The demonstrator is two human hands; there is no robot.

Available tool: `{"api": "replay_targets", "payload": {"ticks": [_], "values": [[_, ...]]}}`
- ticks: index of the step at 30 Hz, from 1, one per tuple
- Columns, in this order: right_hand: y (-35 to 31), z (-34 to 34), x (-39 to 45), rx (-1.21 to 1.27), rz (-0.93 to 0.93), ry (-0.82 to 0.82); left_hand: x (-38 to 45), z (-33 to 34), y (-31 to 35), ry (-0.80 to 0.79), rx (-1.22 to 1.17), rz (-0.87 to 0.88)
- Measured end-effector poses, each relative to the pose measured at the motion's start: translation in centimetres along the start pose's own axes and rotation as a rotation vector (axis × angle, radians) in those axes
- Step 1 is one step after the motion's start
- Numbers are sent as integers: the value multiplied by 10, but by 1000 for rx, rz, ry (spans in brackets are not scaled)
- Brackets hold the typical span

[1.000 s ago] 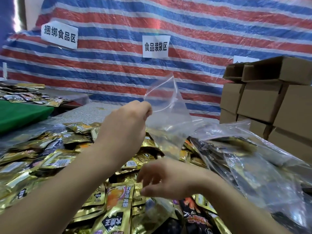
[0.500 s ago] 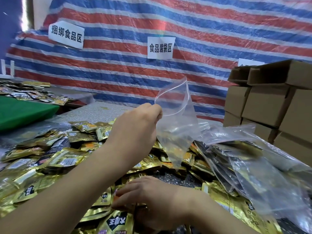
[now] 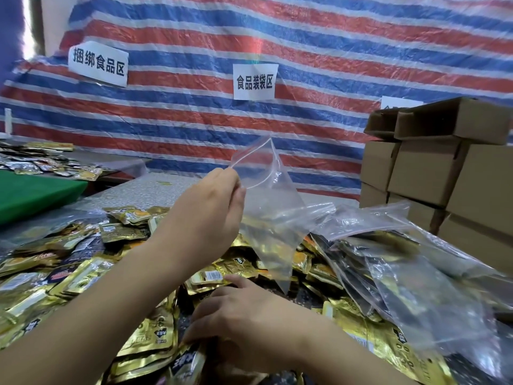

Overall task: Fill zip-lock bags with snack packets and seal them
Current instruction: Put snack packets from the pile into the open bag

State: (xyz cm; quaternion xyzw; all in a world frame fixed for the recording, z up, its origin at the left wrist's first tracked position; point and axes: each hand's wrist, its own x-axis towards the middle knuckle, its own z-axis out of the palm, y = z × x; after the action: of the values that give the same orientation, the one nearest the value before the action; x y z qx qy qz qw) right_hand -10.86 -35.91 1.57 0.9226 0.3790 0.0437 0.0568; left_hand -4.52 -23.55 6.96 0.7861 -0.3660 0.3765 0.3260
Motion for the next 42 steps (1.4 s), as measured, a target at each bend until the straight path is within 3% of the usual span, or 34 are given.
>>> {"api": "replay_targets", "payload": {"ticks": [3, 7, 11, 14, 17, 20, 24, 29, 32, 34, 42], "values": [[5, -11, -4, 28, -23, 83, 0, -1, -3, 10, -11, 38], [20, -46, -28, 446, 68, 217, 7, -8, -11, -8, -15, 37], [34, -78, -53, 839, 5, 691, 9, -11, -8, -203, 4, 162], [42, -92, -58, 1037, -63, 1043, 3, -11, 2, -212, -2, 293], [49, -99, -59, 1209, -153, 1234, 2, -11, 10, -227, -2, 403], [55, -103, -61, 1183, -140, 1320, 0, -10, 16, -259, 9, 473], [68, -103, -76, 858, -49, 1207, 1, -12, 20, -257, -3, 496], [75, -105, -100, 310, 213, 763, 4, -18, 16, -172, -12, 508], [68, -105, -100, 383, 276, 524, 7, -22, 12, -93, -55, 456], [65, -105, -99, 386, 334, 456, 8, -23, 9, -71, -69, 421], [61, -109, -102, 465, 392, 448, 12, -32, 10, -87, -207, 380]]}}
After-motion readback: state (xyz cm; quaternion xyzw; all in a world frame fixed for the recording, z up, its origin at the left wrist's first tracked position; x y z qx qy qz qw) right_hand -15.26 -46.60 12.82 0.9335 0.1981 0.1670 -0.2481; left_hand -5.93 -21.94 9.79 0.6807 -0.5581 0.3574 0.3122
